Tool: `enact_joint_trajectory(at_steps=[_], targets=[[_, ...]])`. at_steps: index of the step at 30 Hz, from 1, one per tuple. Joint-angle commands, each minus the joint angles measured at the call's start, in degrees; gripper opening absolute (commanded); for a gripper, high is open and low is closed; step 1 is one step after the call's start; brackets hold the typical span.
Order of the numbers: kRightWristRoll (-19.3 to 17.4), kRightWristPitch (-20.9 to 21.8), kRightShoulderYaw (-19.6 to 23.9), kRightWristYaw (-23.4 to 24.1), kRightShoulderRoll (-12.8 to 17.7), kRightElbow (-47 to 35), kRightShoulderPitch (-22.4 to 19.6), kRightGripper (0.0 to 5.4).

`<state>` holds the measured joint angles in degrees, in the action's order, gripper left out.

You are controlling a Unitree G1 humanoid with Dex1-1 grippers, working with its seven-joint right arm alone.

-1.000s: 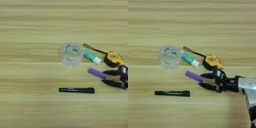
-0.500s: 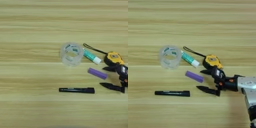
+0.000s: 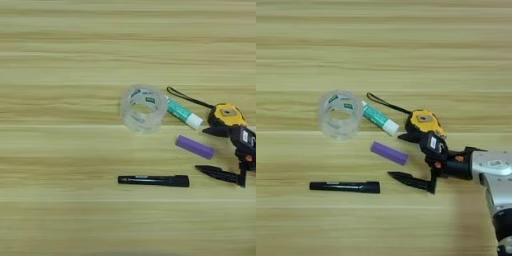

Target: Move the objects on the table

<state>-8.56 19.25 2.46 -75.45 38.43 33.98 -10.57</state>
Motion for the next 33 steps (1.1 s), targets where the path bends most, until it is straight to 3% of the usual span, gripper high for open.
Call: enact_joint_trajectory(at_steps=[1,24,33], targets=[[-2.21,-0.86,1.86,2.00,1.80,-4.31,-2.69,5.35],[-8.22,-9.76,2.84,7.24,-2.68,-24.06,-1.73,5.35],[-7.46,-11.77,1.26,7.50,-4.07,-27.99,-3.72,5.35]])
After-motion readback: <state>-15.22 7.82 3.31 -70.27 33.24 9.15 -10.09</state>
